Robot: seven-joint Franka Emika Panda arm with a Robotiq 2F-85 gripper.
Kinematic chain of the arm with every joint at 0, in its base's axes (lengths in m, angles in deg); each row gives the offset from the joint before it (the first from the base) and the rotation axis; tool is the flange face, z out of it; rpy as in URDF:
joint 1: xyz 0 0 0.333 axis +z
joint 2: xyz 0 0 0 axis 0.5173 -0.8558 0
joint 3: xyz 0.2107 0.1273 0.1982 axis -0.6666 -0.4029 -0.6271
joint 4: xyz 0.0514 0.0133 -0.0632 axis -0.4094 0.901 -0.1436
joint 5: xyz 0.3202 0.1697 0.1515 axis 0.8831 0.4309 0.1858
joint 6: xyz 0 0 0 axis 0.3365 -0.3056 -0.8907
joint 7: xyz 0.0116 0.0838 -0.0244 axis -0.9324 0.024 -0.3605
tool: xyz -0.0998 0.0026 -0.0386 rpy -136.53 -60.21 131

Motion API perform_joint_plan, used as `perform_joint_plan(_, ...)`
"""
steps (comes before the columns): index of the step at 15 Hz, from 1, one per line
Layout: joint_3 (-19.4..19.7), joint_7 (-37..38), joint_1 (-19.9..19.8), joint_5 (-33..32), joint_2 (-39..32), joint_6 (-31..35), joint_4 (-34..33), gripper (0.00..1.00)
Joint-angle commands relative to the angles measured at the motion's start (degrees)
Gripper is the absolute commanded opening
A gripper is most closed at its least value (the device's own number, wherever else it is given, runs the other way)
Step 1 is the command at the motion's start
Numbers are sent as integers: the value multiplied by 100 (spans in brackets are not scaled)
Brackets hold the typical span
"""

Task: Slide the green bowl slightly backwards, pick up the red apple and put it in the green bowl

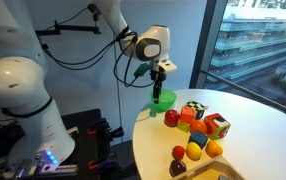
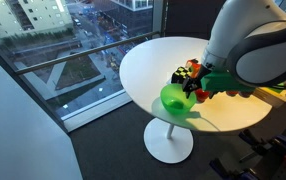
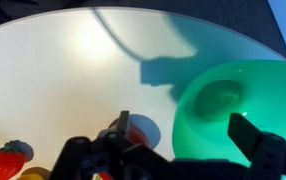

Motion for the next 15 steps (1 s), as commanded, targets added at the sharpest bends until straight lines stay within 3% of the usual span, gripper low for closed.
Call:
perform_joint_plan(1, 185, 356, 253, -270, -342, 17, -313, 100)
perform_joint_plan(15, 557, 441, 740, -296, -989, -50, -765, 100)
